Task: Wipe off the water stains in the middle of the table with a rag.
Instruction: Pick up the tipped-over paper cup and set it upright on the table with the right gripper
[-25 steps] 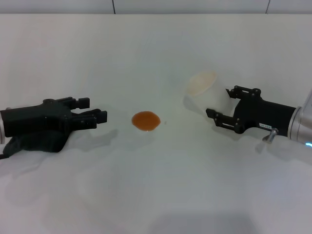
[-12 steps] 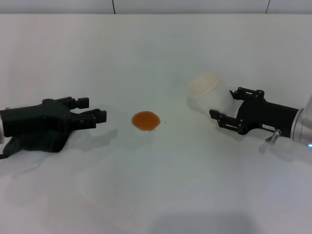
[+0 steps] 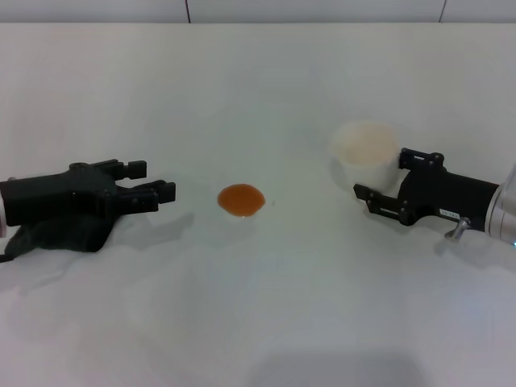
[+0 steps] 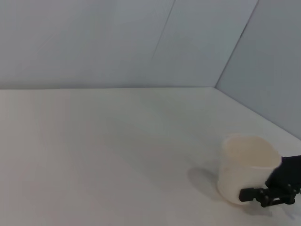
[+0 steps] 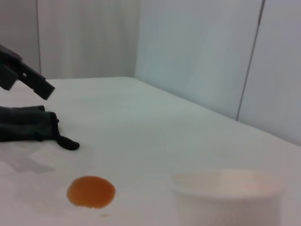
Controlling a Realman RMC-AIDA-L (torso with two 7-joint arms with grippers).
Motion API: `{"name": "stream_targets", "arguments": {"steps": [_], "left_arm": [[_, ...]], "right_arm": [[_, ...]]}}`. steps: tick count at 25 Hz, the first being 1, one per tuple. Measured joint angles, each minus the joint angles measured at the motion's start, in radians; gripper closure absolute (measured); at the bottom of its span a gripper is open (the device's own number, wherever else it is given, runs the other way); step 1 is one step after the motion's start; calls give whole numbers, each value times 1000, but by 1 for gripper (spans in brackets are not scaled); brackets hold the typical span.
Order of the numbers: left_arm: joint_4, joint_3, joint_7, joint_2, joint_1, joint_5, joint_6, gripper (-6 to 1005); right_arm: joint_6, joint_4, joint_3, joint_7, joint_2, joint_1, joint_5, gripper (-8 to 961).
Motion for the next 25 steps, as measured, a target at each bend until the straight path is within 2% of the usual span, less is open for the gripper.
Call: {"name": "stream_targets", "arguments": {"steps": [22,25], "left_arm": [[5,5,-10,0,-2,0,0,150],[5,6,-11,0,-2,0,0,150]], "right_arm": [[-16,-6,-1,7,0,-18,-1,297],[-16,-6,-2,21,0,-15,-1,187]]}}
